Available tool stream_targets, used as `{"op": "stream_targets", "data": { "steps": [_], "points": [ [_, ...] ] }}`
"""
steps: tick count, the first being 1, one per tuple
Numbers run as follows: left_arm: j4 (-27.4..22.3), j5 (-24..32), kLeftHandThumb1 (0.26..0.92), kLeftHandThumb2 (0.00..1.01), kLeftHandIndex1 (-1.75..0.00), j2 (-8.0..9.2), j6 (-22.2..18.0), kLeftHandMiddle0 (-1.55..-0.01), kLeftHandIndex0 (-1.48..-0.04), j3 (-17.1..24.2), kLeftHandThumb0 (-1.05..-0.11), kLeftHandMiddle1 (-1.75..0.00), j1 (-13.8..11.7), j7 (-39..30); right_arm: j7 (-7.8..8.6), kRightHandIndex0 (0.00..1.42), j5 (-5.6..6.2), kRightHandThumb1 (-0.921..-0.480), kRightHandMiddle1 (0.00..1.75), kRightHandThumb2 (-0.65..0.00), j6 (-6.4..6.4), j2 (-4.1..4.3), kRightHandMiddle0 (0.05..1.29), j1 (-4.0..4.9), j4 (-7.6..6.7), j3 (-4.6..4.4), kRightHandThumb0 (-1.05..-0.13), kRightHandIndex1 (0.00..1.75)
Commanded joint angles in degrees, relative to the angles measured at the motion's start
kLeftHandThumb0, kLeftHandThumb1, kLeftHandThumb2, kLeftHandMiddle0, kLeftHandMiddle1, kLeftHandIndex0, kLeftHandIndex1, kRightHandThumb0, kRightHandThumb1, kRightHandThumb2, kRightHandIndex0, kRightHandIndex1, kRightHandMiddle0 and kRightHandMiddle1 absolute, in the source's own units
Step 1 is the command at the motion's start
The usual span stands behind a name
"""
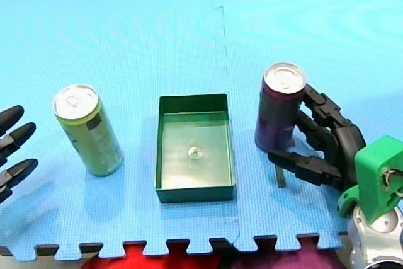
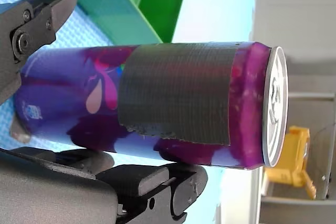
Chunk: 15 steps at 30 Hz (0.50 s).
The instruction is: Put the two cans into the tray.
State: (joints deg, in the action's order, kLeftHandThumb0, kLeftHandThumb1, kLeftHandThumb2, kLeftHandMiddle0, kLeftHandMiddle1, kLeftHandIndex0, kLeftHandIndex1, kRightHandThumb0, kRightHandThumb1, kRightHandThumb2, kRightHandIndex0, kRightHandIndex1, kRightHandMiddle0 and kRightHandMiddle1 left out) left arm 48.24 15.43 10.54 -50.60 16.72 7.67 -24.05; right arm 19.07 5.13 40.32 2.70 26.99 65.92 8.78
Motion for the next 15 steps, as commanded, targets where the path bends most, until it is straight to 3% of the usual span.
{"op": "stream_targets", "data": {
  "steps": [1,7,15],
  "points": [
    [0.10,-0.15,0.838,0.00,0.00,0.39,0.29,-0.72,-0.74,0.06,-1.048,0.00,0.03,0.21,0.08,0.35,0.25,-0.597,0.00,0.000,-0.19,0.06,0.33,0.16,-0.34,0.18,-0.654,0.00],
    [0.42,-0.15,0.839,0.00,0.00,0.42,0.31,-0.72,-0.74,0.11,-1.048,0.00,0.14,0.17,0.58,0.34,0.96,-0.596,0.00,0.000,-0.56,-0.15,0.33,0.19,-0.87,0.50,-0.625,0.00],
    [-0.06,-0.16,0.839,0.00,0.00,0.36,0.48,-0.72,-0.74,0.06,-1.048,0.00,-0.09,0.02,0.36,0.35,1.65,-0.594,0.01,0.000,-0.58,-0.97,0.35,1.24,-0.64,1.11,-0.572,0.00]
  ]
}}
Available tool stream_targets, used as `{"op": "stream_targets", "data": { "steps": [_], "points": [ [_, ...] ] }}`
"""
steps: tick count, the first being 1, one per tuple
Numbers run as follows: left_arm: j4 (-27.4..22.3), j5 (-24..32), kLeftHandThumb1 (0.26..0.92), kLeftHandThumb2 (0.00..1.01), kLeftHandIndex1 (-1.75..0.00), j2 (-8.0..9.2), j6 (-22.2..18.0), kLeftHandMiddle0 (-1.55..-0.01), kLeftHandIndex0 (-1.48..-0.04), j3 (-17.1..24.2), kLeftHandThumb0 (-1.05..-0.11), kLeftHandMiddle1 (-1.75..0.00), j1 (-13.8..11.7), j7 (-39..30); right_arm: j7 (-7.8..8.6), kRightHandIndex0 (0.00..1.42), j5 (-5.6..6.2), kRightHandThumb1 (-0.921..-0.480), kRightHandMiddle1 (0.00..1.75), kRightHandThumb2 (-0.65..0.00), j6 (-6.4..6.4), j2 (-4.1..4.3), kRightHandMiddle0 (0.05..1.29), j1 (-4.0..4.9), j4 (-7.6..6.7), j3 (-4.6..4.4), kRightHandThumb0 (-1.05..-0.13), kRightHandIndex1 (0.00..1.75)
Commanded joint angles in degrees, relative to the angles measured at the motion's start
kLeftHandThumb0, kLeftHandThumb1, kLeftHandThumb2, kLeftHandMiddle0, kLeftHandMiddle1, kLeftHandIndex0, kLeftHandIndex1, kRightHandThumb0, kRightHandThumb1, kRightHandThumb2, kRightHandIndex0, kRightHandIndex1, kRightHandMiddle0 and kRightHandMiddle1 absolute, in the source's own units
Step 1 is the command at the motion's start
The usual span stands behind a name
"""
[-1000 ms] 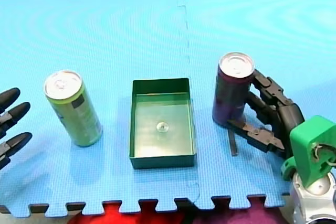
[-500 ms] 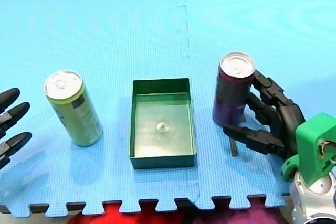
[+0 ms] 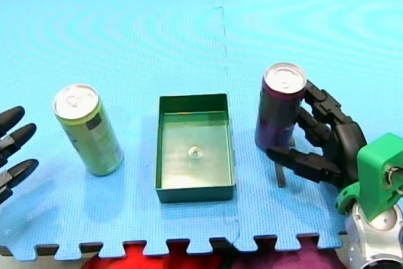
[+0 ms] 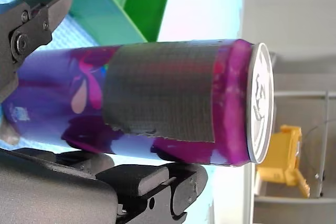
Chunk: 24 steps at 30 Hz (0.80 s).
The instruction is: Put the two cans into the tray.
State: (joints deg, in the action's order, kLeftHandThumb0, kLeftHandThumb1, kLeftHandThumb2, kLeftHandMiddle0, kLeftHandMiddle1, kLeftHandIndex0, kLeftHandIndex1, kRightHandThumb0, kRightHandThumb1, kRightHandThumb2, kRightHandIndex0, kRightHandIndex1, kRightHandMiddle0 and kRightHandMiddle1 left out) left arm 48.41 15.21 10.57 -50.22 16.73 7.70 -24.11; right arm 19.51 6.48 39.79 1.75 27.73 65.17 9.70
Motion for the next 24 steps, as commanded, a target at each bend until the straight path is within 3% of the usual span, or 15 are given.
{"op": "stream_targets", "data": {
  "steps": [1,7,24],
  "points": [
    [-0.39,0.01,0.840,0.00,0.00,0.31,0.10,-0.72,-0.74,0.03,-1.048,0.00,-0.20,0.13,-0.12,0.35,0.29,-0.594,0.01,0.000,-0.13,-0.10,0.35,0.73,0.28,0.22,-0.566,0.00],
    [-1.08,-0.25,0.844,0.00,0.00,0.41,0.34,-0.72,-0.74,-0.04,-1.048,0.00,-0.50,0.34,-0.67,0.36,-0.05,-0.595,0.01,0.000,-0.62,-0.64,0.36,1.88,0.98,0.14,-0.519,0.01],
    [-1.20,-0.09,0.845,0.00,0.00,0.39,0.25,-0.72,-0.75,0.04,-1.048,0.00,-0.70,0.13,-2.36,0.39,-1.22,-0.598,0.00,-0.001,-1.96,-1.02,0.36,3.20,1.19,-0.66,-0.511,0.01]
  ]
}}
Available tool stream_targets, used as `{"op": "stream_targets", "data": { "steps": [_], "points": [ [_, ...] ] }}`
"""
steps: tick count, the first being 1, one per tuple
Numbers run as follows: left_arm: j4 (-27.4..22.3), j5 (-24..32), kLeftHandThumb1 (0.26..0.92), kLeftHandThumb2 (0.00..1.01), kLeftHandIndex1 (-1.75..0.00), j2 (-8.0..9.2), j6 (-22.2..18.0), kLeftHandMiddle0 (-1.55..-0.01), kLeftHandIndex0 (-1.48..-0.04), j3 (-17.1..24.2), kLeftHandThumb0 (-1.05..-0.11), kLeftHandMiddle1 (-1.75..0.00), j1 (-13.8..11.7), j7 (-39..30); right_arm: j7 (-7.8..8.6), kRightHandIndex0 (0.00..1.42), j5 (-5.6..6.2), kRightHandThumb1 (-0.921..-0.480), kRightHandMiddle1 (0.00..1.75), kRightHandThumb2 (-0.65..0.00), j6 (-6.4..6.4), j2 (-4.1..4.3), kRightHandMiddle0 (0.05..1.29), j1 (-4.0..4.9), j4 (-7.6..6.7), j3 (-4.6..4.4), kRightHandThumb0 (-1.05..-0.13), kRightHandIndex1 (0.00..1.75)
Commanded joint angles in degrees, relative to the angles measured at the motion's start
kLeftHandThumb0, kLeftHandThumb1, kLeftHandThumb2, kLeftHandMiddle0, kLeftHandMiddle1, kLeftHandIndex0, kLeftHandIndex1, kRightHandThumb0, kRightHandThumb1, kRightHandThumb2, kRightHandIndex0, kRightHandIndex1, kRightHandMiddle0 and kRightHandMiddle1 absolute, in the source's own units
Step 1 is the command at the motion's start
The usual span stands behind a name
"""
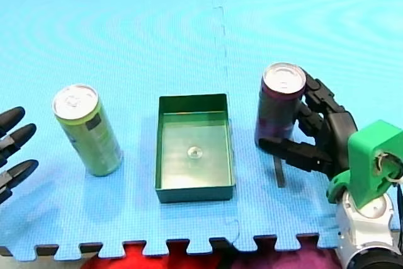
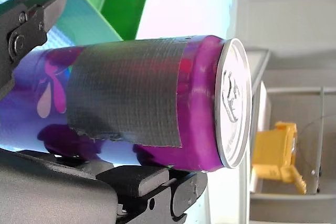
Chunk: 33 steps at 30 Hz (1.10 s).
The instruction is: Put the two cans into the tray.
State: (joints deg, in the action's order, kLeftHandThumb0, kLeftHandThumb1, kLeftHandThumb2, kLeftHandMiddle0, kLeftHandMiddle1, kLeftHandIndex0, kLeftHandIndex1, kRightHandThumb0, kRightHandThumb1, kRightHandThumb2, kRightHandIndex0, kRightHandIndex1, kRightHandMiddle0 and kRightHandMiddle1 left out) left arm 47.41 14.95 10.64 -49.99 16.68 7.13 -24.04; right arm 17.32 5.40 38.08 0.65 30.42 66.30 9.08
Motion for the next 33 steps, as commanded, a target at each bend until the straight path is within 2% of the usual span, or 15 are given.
{"op": "stream_targets", "data": {
  "steps": [1,15,27,33],
  "points": [
    [-0.29,0.11,0.846,0.00,0.00,0.30,0.04,-0.72,-0.75,0.06,-1.048,0.00,-0.16,0.13,-0.35,0.39,-0.22,-0.598,0.00,-0.001,-0.36,0.09,0.36,0.62,0.13,-0.08,-0.513,0.01],
    [-1.31,-0.43,0.847,0.00,0.00,0.29,0.41,-0.72,-0.75,-0.20,-1.048,0.00,-0.65,1.08,-2.43,0.42,-1.04,-0.606,0.00,-0.002,-1.39,-0.35,0.38,1.35,0.37,-0.74,-0.541,0.01],
    [-1.89,0.30,0.841,0.00,0.00,0.41,0.51,-0.72,-0.75,-0.04,-1.048,0.00,-1.13,0.42,-3.09,0.49,-1.18,-0.609,0.00,-0.001,-3.08,-1.03,0.39,3.63,2.32,-0.36,-0.559,0.03],
    [-1.74,0.28,0.837,0.00,0.00,0.42,0.16,-0.72,-0.76,0.11,-1.048,0.00,-1.18,0.35,-2.68,0.51,-1.02,-0.607,0.00,0.000,-3.38,-1.01,0.39,4.12,2.61,-0.12,-0.569,0.02]
  ]
}}
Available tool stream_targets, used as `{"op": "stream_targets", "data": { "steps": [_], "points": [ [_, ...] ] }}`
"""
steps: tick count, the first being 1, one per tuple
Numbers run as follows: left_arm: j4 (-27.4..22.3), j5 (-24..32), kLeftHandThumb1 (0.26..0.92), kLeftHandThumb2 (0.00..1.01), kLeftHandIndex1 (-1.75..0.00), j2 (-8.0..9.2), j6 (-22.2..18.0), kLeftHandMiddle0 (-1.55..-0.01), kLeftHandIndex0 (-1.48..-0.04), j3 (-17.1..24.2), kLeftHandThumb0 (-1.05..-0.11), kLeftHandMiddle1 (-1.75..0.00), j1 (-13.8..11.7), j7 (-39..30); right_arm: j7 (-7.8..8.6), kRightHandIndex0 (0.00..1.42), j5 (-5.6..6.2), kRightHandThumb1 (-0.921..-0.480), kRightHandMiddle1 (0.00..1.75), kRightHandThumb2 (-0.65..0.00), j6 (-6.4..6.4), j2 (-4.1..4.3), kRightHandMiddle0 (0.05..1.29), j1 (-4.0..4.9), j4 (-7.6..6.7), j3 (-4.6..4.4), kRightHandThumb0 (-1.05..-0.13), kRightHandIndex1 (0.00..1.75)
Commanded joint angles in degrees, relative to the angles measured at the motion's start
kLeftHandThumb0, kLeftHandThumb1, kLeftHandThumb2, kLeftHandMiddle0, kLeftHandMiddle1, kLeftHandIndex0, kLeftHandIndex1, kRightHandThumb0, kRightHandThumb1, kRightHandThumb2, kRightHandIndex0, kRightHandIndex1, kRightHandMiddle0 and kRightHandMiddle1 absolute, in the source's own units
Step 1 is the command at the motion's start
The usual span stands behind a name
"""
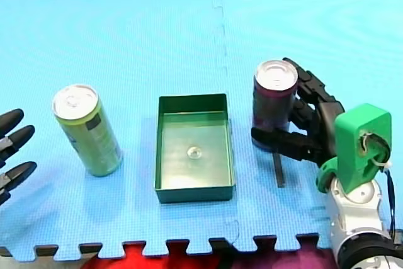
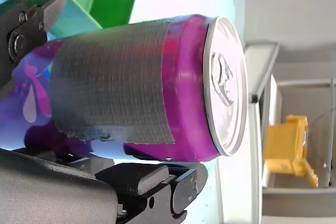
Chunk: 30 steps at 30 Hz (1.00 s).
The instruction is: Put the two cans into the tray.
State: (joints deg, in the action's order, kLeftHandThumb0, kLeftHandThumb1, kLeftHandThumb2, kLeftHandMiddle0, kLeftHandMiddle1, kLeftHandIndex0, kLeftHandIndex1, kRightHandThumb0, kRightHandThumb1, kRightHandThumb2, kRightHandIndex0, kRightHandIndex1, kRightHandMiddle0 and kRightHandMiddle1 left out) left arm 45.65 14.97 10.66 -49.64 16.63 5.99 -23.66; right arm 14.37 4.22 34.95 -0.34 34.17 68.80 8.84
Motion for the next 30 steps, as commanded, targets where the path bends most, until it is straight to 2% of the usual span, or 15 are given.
{"op": "stream_targets", "data": {
  "steps": [1,11,16,17,18,20,23,25,27,30],
  "points": [
    [0.05,0.28,0.836,0.00,0.00,0.42,-0.17,-0.72,-0.76,0.18,-1.048,0.00,0.02,-0.05,0.33,0.51,0.18,-0.607,0.00,0.000,-0.26,-0.05,0.39,0.45,0.18,0.15,-0.567,0.02],
    [-0.04,0.59,0.825,0.00,0.00,0.57,-0.05,-0.72,-0.76,0.32,-1.048,0.00,0.11,-0.48,0.81,0.53,0.27,-0.609,0.00,-0.001,0.22,-0.29,0.40,1.29,0.89,0.64,-0.559,0.01],
    [-0.20,0.83,0.823,0.00,0.00,0.50,-0.02,-0.72,-0.76,0.33,-1.048,0.00,0.03,-0.75,0.40,0.54,0.12,-0.611,0.01,-0.001,0.46,-0.28,0.42,1.75,1.13,0.88,-0.554,0.01],
    [-0.18,0.85,0.823,0.00,0.00,0.48,-0.02,-0.72,-0.76,0.32,-1.048,0.00,0.06,-0.76,-0.21,0.61,0.06,-0.616,0.05,-0.002,0.66,-0.35,0.52,1.83,1.18,0.99,-0.546,0.04],
    [-0.15,0.87,0.822,0.00,0.00,0.48,-0.02,-0.72,-0.76,0.33,-1.048,0.00,0.10,-0.79,-1.59,0.71,-0.09,-0.626,0.05,-0.003,1.07,-0.54,0.63,1.89,1.20,1.14,-0.540,0.05],
    [-0.12,0.90,0.820,0.00,0.00,0.49,-0.03,-0.72,-0.76,0.33,-1.048,0.00,0.14,-0.86,-5.21,0.96,-0.73,-0.673,0.05,-0.006,2.12,-0.94,0.87,1.88,1.17,1.23,-0.488,0.06],
    [-0.06,0.88,0.818,0.00,0.00,0.49,-0.01,-0.72,-0.76,0.33,-1.048,0.00,0.26,-0.85,-9.91,1.09,-2.49,-0.689,0.04,-0.003,3.41,-1.06,0.97,1.80,1.22,0.52,-0.427,0.06],
    [-0.03,0.88,0.818,0.00,0.00,0.46,0.01,-0.72,-0.76,0.33,-1.048,0.00,0.35,-0.83,-12.42,1.11,-3.66,-0.693,0.03,-0.004,4.16,-1.01,0.99,1.73,1.34,0.05,-0.412,0.05],
    [-0.01,0.95,0.817,0.00,0.00,0.42,0.01,-0.72,-0.76,0.34,-1.048,0.00,0.37,-0.90,-14.05,1.13,-4.22,-0.698,0.02,-0.004,4.87,-1.07,1.00,1.62,1.44,-0.05,-0.399,0.04],
    [0.00,1.34,0.815,0.00,0.00,0.40,0.05,-0.72,-0.76,0.35,-1.048,0.00,0.38,-1.40,-13.93,1.22,-3.07,-0.706,0.06,-0.005,6.24,-1.57,1.12,1.41,1.60,0.96,-0.387,0.06]
  ]
}}
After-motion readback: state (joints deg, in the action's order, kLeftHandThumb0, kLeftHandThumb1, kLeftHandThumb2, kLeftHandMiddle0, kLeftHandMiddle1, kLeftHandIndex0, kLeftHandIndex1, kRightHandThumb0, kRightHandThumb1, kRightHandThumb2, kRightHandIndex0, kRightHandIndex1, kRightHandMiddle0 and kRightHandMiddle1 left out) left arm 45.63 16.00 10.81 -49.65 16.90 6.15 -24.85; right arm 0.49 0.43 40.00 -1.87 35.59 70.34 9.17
